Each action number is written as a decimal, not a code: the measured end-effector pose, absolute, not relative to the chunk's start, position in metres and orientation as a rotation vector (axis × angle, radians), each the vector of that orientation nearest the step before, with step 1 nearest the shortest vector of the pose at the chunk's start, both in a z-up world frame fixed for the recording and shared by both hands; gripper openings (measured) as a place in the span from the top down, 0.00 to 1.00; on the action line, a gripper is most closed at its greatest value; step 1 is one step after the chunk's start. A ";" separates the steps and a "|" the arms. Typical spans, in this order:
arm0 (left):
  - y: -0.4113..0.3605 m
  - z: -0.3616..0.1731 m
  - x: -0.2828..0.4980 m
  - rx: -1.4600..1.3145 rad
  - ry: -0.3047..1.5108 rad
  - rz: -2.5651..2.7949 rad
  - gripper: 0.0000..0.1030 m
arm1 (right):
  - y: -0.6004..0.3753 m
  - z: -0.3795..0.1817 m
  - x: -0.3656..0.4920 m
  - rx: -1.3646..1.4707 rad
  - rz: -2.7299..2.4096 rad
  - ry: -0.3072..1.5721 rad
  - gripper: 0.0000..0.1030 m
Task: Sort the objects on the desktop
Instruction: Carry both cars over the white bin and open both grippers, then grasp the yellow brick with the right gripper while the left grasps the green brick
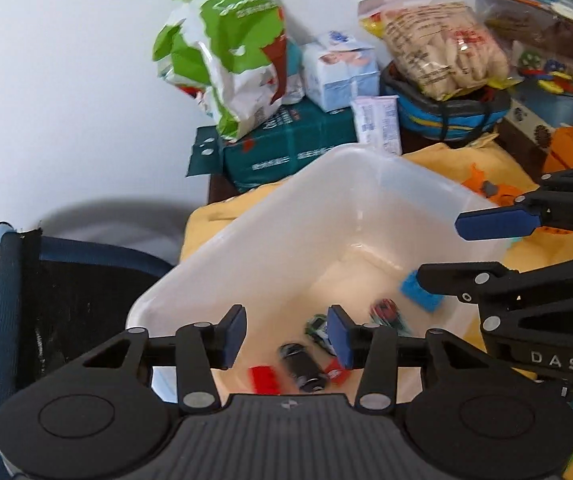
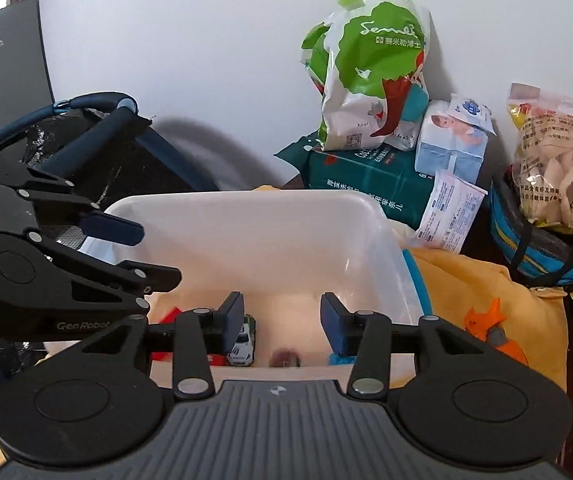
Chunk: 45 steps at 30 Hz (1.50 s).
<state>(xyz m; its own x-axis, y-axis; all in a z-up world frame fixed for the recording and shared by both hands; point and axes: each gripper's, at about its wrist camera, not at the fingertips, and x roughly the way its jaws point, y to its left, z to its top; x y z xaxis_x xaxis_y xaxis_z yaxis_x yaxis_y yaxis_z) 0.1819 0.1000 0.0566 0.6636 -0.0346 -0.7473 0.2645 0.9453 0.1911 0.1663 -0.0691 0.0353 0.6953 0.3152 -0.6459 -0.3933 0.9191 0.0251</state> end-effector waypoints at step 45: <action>-0.047 -0.057 0.040 0.332 1.065 -0.496 0.40 | -0.179 -0.078 -0.010 -0.286 0.385 0.924 0.62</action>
